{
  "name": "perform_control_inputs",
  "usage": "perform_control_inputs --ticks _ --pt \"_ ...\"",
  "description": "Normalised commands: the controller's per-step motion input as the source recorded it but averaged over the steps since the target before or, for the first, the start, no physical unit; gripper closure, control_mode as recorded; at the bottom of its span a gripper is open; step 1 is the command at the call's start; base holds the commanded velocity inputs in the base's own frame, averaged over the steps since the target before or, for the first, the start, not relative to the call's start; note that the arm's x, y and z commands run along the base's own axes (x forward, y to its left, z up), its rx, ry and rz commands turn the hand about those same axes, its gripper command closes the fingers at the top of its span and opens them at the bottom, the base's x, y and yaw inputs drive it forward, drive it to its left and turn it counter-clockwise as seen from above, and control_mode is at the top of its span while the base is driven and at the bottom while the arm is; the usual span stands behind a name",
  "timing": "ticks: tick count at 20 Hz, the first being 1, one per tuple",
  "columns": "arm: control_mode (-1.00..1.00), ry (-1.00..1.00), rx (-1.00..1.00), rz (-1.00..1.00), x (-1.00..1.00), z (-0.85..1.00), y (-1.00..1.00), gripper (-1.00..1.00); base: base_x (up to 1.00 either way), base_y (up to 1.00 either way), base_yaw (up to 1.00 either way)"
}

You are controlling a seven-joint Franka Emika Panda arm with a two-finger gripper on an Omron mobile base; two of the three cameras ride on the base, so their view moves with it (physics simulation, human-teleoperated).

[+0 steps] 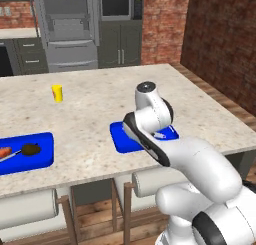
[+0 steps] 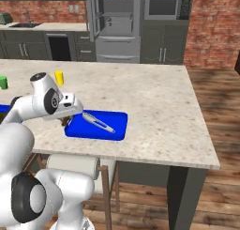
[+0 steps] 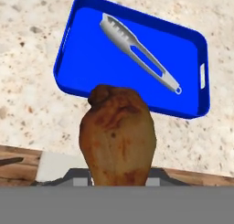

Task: Gather the avocado and squash from the fridge and place them on a tray on the dining counter. Then gather the chicken drumsticks from the fridge and place them on the other tray.

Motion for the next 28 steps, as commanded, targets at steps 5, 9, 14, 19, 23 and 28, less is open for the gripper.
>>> perform_control_inputs --ticks 5,9,14,19,23,28 --pt "-1.00 0.07 0.00 0.00 0.43 -0.44 0.10 1.00 0.00 0.00 0.00" --pt "-1.00 0.03 0.00 0.00 0.42 -0.46 0.06 1.00 0.00 0.00 0.00" --pt "-1.00 -0.01 0.00 0.00 0.39 -0.37 0.05 1.00 0.00 0.00 0.00" --pt "-1.00 0.00 0.00 0.00 0.37 -0.29 0.01 1.00 0.00 0.00 0.00" --pt "-1.00 0.03 0.00 0.00 0.49 -0.28 0.00 1.00 0.00 0.00 0.00" --pt "-1.00 0.07 0.00 0.00 0.42 -0.29 0.03 1.00 0.00 0.00 0.00"
